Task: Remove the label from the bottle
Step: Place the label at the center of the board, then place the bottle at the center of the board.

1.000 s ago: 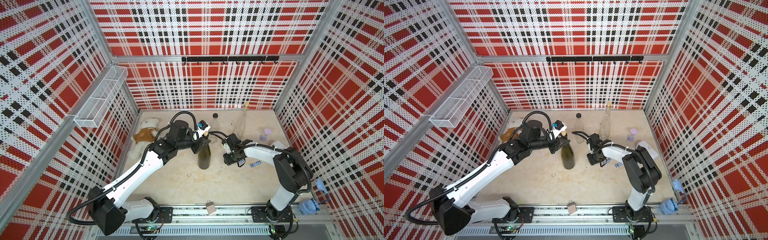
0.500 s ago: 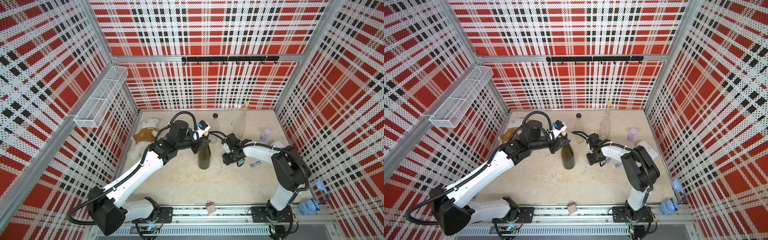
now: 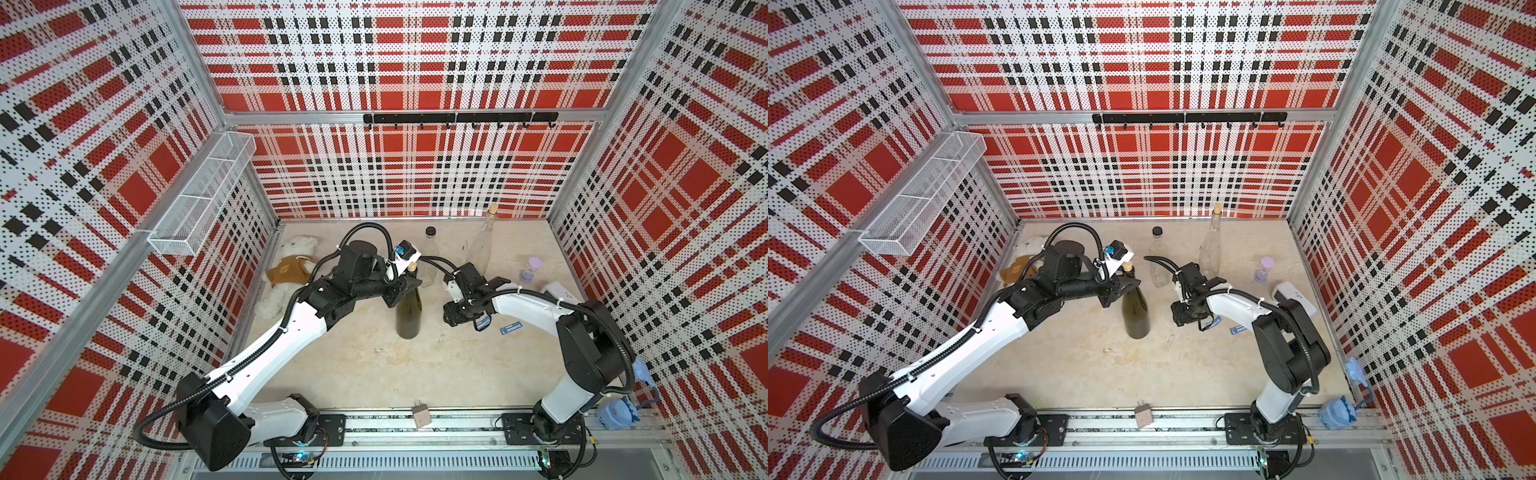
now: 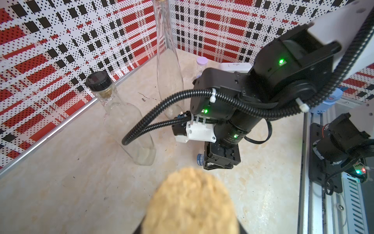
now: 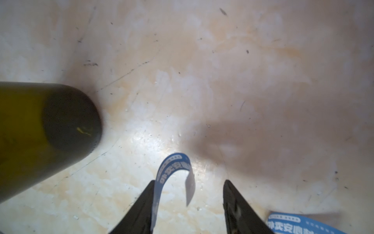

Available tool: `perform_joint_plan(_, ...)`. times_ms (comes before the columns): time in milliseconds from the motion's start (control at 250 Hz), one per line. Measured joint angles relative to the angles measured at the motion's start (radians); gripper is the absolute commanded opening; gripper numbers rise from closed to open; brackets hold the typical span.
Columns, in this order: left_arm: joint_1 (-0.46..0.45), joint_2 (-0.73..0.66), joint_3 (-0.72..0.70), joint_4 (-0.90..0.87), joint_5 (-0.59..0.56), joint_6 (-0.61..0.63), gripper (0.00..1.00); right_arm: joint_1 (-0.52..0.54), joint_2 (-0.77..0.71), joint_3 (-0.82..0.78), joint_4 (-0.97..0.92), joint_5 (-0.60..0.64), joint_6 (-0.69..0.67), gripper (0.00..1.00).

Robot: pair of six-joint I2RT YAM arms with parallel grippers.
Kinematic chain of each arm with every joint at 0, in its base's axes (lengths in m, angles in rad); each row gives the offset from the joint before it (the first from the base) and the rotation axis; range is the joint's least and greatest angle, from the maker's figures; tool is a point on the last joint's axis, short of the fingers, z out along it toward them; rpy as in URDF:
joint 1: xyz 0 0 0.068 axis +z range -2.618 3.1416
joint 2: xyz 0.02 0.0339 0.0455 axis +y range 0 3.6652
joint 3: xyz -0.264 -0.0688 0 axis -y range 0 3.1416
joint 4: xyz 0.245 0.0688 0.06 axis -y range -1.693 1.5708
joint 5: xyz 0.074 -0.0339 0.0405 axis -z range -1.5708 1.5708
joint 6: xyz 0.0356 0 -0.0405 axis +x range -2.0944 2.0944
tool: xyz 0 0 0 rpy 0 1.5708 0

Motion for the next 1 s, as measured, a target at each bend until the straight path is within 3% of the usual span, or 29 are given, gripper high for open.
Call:
perform_joint_plan(412, -0.002, 0.0, -0.005, 0.012, -0.021, -0.007, 0.0, -0.055, -0.107, -0.095, 0.042, -0.101, 0.029, 0.59)
perform_joint_plan(780, -0.016, -0.006, -0.005, 0.03, -0.206, -0.029, 0.0, -0.071, -0.122, -0.124, 0.077, -0.117, 0.035, 0.58)
perform_joint_plan(1000, 0.05, 0.014, -0.005, 0.073, -0.28, -0.026, 0.0, -0.071, -0.122, -0.132, 0.085, -0.127, 0.035, 0.58)
